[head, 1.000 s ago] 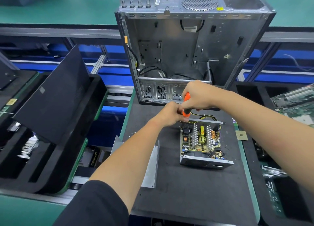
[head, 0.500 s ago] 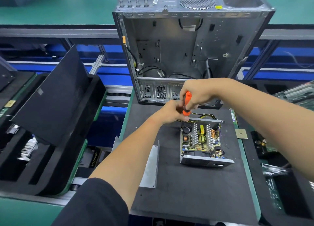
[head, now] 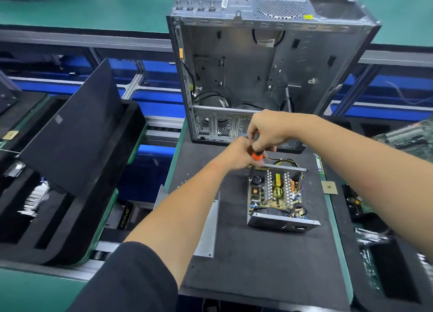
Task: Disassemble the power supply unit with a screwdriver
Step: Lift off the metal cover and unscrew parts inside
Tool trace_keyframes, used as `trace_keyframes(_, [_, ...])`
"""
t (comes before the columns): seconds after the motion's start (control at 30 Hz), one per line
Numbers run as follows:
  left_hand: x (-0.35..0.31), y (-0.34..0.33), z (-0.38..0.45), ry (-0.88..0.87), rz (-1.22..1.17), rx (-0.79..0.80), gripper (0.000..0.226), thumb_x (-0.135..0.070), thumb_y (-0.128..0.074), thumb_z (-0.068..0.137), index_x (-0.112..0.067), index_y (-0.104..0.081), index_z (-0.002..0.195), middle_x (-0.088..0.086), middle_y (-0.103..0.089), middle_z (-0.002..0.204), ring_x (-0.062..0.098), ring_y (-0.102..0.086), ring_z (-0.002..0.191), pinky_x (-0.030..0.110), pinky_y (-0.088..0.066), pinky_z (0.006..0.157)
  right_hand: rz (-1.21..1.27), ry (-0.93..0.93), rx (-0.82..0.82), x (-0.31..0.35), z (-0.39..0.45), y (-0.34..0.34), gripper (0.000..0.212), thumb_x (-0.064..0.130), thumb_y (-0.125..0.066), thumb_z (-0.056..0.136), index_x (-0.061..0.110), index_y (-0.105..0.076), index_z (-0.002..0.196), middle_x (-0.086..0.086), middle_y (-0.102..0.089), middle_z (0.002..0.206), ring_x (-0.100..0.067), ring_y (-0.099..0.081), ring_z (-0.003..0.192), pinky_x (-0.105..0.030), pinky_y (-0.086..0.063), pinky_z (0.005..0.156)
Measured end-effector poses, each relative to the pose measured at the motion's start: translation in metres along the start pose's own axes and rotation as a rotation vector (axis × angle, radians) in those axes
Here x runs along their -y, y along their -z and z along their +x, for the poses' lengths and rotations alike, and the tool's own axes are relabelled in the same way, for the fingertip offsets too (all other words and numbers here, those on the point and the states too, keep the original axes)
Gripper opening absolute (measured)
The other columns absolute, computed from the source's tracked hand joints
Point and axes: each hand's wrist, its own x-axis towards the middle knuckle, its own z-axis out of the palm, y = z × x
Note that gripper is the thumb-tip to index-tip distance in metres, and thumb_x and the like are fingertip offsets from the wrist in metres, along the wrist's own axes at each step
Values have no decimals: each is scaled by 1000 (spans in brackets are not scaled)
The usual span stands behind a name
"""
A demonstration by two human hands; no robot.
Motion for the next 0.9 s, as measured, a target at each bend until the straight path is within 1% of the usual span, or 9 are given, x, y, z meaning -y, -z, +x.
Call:
trace_keyframes(0.1, [0, 2, 0, 0, 9, -1, 19, 5, -77, 71, -12, -69, 78, 7, -71, 87, 13, -66, 82, 24, -54, 85, 14, -5, -13, 0, 1, -1, 4, 16, -67, 81, 14, -69, 79, 2, -71, 59, -10, -66, 47, -13, -45, 43])
trace_keyframes(0.23, [2, 0, 1, -8, -5, -17, 21, 4, -77, 71, -15, -69, 75, 6, -71, 86, 11, -66, 78, 22, -54, 81, 10, 0, -25, -3, 2, -2, 4, 16, -67, 79, 15, -69, 76, 3, -68, 54, -9, -62, 44, -16, -47, 46])
trace_keyframes(0.33, [0, -1, 2, 4, -34, -18, 19, 7, -76, 71, -8, -70, 80, 5, -70, 82, 9, -65, 76, 15, -53, 77, 18, 0, -37, -5, 2, -1, 5, 16, -67, 77, 16, -69, 72, 4, -67, 51, -10, -61, 42, -20, -49, 52])
trace_keyframes(0.43, [1, 0, 3, 6, -44, -11, 19, 9, -76, 71, 2, -70, 88, 9, -69, 86, 14, -65, 81, 20, -54, 81, 16, 3, -35, -5, 3, -2, 6, 16, -67, 76, 16, -69, 71, 6, -65, 48, -9, -58, 41, -20, -47, 51])
trace_keyframes(0.53, [-1, 1, 3, 1, -42, -12, 19, 9, -75, 71, 4, -70, 89, 9, -69, 87, 15, -64, 82, 19, -53, 81, 8, 6, -29, -5, 3, -2, 5, 16, -67, 77, 17, -69, 72, 7, -63, 45, -9, -57, 42, -21, -46, 51])
trace_keyframes(0.6, [-1, 1, 3, 1, -41, -10, 18, 9, -75, 71, 4, -70, 88, 9, -69, 86, 13, -64, 78, 16, -53, 77, 11, 10, -29, -5, 3, -2, 6, 16, -67, 77, 17, -68, 71, 7, -63, 46, -9, -58, 42, -21, -47, 52])
trace_keyframes(0.67, [-1, 0, 3, 5, -38, -8, 16, 9, -75, 72, 2, -70, 85, 7, -69, 84, 5, -63, 71, 10, -51, 71, 13, 18, -30, -6, 2, -2, 7, 17, -66, 78, 17, -68, 71, 7, -64, 47, -8, -58, 42, -22, -48, 51])
trace_keyframes(0.77, [-1, 1, 3, 8, -34, -2, 16, 9, -75, 72, -2, -70, 83, 1, -68, 80, -5, -62, 64, 8, -48, 66, 14, 24, -30, -6, 2, -2, 6, 17, -66, 77, 17, -69, 72, 7, -64, 47, -7, -57, 40, -21, -47, 50])
trace_keyframes(0.9, [-1, 1, 4, 9, -19, 13, 17, 7, -76, 71, -8, -70, 79, 0, -69, 80, -3, -63, 66, 10, -50, 69, 15, 24, -34, -8, 3, -3, 5, 18, -66, 77, 17, -70, 74, 7, -66, 50, -6, -59, 41, -19, -47, 50])
